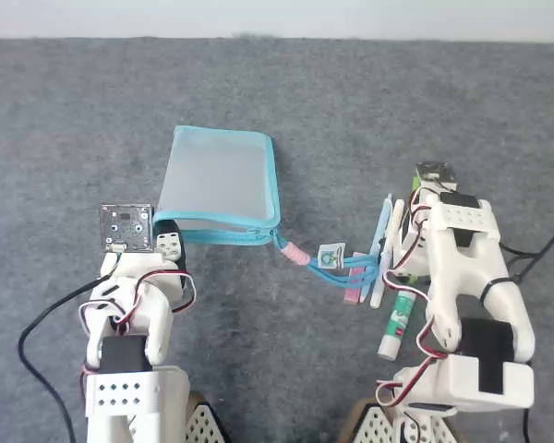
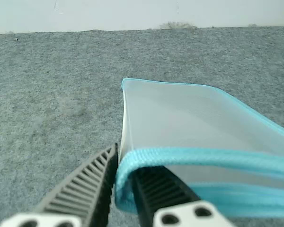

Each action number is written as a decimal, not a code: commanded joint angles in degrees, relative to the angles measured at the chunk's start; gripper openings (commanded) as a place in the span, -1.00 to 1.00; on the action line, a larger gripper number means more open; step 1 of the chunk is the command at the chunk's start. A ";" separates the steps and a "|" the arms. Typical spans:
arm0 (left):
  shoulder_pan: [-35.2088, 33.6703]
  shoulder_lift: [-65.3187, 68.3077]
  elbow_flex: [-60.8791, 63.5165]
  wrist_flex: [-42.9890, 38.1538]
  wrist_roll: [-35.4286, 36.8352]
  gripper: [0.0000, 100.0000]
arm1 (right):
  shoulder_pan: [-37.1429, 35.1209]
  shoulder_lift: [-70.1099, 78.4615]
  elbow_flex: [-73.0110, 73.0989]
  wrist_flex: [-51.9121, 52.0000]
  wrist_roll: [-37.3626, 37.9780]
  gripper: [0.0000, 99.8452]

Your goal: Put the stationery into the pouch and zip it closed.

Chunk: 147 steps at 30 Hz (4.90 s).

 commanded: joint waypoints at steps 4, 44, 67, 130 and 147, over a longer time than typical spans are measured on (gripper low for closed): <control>-0.53 -0.88 -0.22 -1.85 0.88 -0.98 | -4.70 -12.97 -0.44 6.37 1.32 -0.65; -0.53 -0.88 -0.13 -1.93 0.88 -0.98 | 9.01 -22.99 4.04 3.12 9.05 -0.99; -0.53 -0.88 0.48 -1.93 -0.53 -0.98 | 12.44 10.15 -29.27 3.82 13.98 -0.60; 0.00 -0.88 1.10 -2.02 -0.62 -0.98 | -21.14 -38.11 -4.22 18.59 11.96 -0.99; 8.44 -0.62 1.19 -2.20 -0.26 -0.98 | -42.42 -38.20 -5.27 24.48 17.76 -0.99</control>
